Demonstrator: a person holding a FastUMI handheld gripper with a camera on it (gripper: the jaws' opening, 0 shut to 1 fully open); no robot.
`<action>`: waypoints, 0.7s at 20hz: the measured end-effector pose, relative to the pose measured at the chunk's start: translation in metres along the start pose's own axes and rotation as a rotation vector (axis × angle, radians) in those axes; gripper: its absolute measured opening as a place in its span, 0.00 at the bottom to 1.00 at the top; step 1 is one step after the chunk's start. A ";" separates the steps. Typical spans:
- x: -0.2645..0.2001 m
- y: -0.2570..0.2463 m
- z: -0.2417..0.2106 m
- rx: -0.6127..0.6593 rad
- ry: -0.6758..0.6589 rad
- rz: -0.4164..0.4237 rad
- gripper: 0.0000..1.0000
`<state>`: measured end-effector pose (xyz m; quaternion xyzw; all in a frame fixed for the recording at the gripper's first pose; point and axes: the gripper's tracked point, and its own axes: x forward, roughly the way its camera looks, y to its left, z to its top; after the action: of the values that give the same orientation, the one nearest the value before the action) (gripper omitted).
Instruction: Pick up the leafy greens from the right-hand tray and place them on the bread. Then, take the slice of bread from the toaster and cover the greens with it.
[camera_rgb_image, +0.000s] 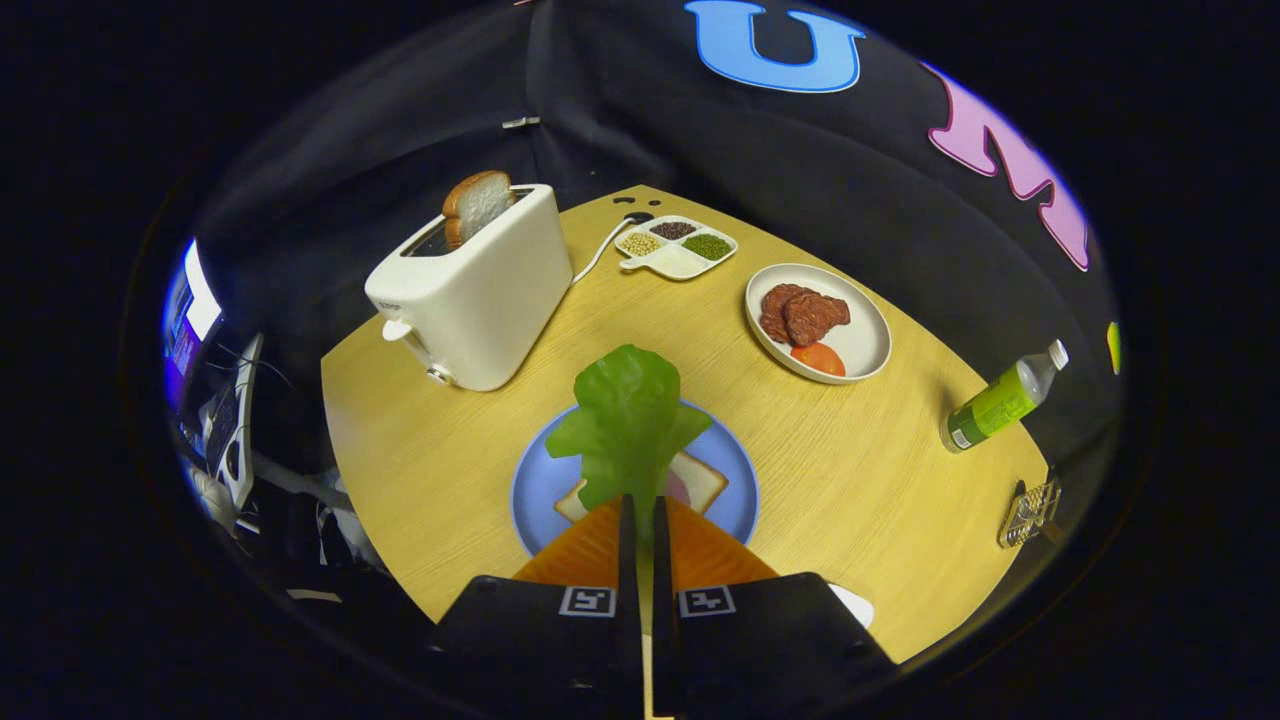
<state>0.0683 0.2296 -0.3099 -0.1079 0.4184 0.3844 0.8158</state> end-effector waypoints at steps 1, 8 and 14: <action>0.004 0.000 -0.001 0.000 0.006 0.000 0.08; 0.016 -0.005 -0.008 0.003 0.025 -0.031 0.68; -0.002 0.008 0.010 -0.001 -0.040 -0.021 0.69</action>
<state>0.0678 0.2385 -0.3009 -0.1049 0.4007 0.3781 0.8279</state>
